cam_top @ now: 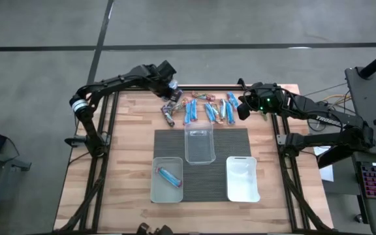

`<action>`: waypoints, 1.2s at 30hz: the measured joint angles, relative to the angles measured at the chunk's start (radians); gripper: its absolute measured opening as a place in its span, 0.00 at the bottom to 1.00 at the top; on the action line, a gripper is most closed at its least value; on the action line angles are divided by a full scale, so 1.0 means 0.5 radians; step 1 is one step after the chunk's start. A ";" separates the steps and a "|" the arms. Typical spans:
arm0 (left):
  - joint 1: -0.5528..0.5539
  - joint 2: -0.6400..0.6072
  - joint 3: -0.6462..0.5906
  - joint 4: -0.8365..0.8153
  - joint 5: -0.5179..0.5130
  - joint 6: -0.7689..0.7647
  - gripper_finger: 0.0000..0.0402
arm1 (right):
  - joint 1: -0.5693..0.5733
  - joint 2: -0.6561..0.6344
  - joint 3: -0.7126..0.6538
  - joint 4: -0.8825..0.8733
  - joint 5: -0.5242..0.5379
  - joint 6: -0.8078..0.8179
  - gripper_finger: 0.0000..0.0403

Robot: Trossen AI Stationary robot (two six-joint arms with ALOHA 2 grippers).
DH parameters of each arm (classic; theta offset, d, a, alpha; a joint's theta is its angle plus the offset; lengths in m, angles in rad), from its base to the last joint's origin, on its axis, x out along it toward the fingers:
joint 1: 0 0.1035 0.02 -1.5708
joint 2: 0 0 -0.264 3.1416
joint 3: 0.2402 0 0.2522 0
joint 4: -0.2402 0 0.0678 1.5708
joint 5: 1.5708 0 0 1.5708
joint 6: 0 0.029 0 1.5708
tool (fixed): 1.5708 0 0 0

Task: Pick and place Granola Bars by type
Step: Put the orange granola bar into the white bin

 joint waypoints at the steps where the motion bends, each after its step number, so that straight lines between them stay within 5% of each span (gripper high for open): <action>1: -0.014 0.000 0.045 0.002 0.045 0.017 0.21 | 0.000 0.000 0.000 0.000 0.000 -0.004 0.02; 11: -0.267 0.000 0.412 0.020 0.364 0.133 0.21 | 0.000 -0.005 0.000 0.000 -0.003 -0.064 0.02; 22: -0.630 -0.001 0.556 0.128 0.378 0.133 0.21 | 0.000 -0.081 0.000 0.001 -0.072 -0.068 0.02; 36: -0.773 -0.001 0.555 0.158 0.372 0.120 0.21 | 0.000 -0.411 0.000 -0.224 -0.624 -0.302 0.02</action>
